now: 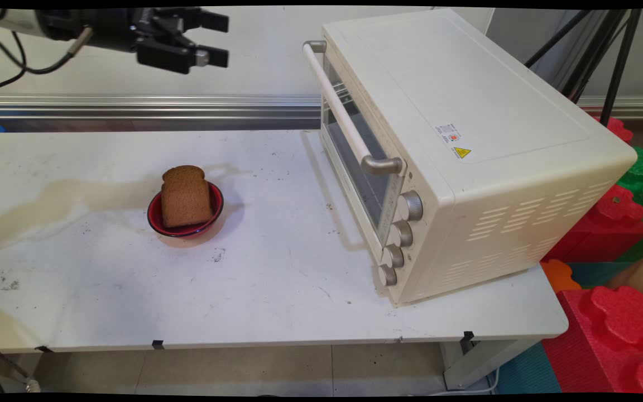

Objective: Open the oven

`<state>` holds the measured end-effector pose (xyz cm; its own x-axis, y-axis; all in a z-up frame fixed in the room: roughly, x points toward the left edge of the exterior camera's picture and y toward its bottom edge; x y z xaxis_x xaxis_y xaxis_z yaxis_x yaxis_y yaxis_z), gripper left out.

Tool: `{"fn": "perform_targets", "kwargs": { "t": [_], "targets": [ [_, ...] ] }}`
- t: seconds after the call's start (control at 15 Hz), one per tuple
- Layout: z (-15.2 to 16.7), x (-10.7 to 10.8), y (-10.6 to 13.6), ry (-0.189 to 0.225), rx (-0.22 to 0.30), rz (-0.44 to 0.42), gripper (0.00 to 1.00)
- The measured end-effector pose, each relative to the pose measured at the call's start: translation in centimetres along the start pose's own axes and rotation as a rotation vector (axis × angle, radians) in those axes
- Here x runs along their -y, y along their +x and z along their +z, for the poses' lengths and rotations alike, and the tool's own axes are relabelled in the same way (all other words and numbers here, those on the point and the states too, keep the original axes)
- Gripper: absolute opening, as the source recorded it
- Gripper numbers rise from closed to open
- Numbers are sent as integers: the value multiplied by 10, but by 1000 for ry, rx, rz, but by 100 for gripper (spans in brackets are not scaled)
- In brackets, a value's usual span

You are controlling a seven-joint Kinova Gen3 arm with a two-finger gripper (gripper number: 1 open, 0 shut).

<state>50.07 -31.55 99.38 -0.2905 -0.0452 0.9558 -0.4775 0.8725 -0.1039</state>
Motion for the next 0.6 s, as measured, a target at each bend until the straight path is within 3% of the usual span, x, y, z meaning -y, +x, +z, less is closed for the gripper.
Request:
{"fn": "perform_targets", "kwargs": {
  "t": [0.6],
  "targets": [
    [76, 17, 12, 17, 24, 33, 100]
  ]
}}
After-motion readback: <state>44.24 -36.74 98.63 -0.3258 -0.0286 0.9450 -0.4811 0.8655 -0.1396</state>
